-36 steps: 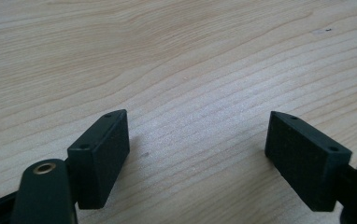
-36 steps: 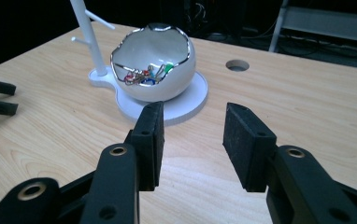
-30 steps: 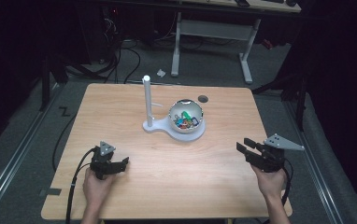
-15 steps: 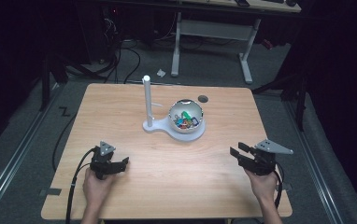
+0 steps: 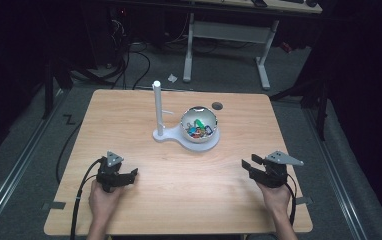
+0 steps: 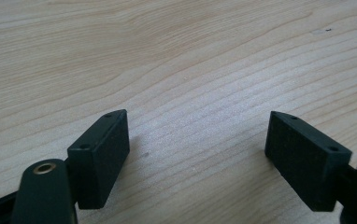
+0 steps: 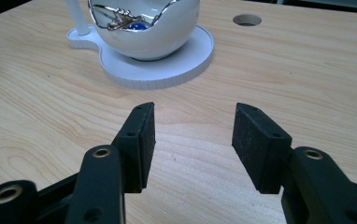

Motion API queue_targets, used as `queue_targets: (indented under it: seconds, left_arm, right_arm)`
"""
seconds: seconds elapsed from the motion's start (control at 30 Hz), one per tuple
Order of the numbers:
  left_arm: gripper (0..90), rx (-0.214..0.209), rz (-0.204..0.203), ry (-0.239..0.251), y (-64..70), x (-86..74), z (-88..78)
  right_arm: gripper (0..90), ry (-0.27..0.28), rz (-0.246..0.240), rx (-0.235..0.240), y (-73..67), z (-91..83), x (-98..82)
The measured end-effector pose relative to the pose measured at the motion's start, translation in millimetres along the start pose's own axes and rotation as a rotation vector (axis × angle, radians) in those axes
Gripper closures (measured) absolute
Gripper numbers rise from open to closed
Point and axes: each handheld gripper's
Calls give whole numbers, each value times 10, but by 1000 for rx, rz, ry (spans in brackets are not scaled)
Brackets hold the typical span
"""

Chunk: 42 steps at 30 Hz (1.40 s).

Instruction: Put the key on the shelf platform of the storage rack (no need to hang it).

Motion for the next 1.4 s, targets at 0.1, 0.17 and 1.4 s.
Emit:
queue_targets:
  seconds: [0.1,0.17,1.4]
  left_arm:
    - [224,-1,0,0,0,0,0]
    - [224,0,0,0,0,0,0]
    - [224,0,0,0,0,0,0]
  right_arm:
    - [497,-14,4,-7,11,48,-36]
    - [498,-23,11,-10,21,79,-62]
    - [477,-198,-36,-106,30,502,-329]
Point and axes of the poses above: each handheld gripper's, and its own axes: z roughly forward along the jaws, x roughly out of its top, y roughly to its right, and after that the axes turned 1 degree about -z, right-handed
